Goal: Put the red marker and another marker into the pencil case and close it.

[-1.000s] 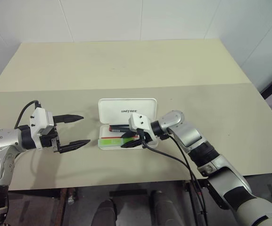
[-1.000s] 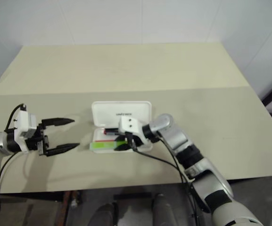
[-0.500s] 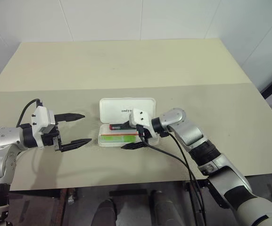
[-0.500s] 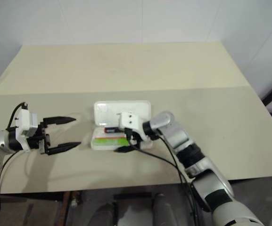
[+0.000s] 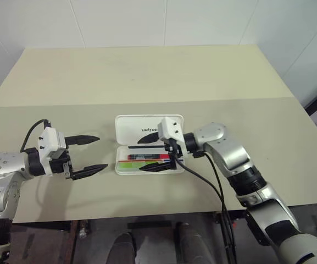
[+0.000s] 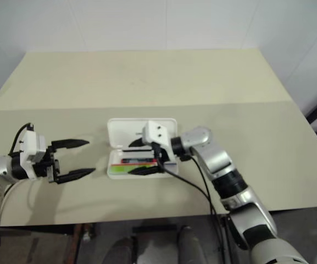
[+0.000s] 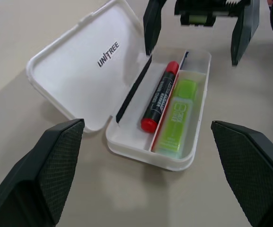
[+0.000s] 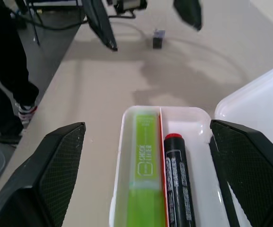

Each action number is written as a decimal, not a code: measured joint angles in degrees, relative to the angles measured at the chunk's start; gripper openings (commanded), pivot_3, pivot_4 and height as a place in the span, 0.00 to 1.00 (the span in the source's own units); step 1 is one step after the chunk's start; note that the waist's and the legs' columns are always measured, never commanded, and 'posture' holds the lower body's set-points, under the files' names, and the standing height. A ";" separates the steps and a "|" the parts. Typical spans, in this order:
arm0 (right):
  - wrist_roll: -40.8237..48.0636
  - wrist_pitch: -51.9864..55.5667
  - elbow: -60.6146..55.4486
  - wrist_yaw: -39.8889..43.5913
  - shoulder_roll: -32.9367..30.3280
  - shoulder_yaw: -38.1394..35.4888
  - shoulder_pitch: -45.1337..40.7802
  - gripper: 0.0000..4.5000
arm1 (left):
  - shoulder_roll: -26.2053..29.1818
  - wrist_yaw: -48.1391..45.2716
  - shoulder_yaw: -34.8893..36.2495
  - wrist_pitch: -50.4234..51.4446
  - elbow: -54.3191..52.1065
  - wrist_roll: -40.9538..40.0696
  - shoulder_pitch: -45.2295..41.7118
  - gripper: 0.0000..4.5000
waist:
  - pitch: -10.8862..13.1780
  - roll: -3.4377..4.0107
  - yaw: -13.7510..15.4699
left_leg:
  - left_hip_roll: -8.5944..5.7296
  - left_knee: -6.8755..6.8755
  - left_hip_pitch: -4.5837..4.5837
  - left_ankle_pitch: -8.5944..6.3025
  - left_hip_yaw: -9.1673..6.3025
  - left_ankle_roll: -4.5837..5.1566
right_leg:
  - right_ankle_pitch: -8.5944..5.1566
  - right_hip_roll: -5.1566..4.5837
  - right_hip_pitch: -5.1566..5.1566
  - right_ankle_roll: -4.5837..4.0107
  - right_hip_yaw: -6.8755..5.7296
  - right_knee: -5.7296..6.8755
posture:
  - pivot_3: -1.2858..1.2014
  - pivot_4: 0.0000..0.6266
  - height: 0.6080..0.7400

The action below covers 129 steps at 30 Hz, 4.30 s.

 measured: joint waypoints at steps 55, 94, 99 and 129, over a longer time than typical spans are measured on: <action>15.56 6.41 -13.60 -4.78 -23.64 -22.32 10.15 0.99 | -51.41 90.49 7.19 42.03 -26.91 22.28 -1.35 1.00 | -0.07 -0.43 3.19 | -0.07 0.28 -0.08 -0.12 0.12 0.04 | 0.14 0.02 0.35 -0.19 0.18 -0.91 | 0.52 0.24 1.00; 19.30 8.97 -18.57 -6.57 -26.96 -25.00 14.95 1.00 | -47.62 80.25 7.42 37.65 -19.24 20.17 -11.45 0.07 | -0.04 -0.48 3.74 | -0.09 0.34 -0.11 -0.09 0.13 0.00 | 0.17 0.01 0.36 -0.22 0.16 -0.93 | 0.52 0.24 1.00; 18.91 8.80 -18.54 -7.16 -27.83 -25.24 16.70 1.00 | -39.63 65.76 5.03 29.60 -19.59 14.40 -11.39 0.07 | -0.04 -0.48 3.31 | -0.08 0.21 -0.11 -0.10 0.13 0.01 | 0.20 0.00 0.33 -0.14 0.16 -0.92 | 0.52 0.24 1.00; 21.82 9.51 -33.53 -17.53 -29.79 -44.12 40.14 1.00 | -18.90 13.75 -23.32 24.82 -4.50 -1.75 -26.12 0.07 | -0.04 -0.46 3.19 | -0.07 0.20 -0.09 -0.07 0.14 0.07 | 0.02 0.01 0.34 -0.43 0.18 -0.90 | 0.52 0.24 1.00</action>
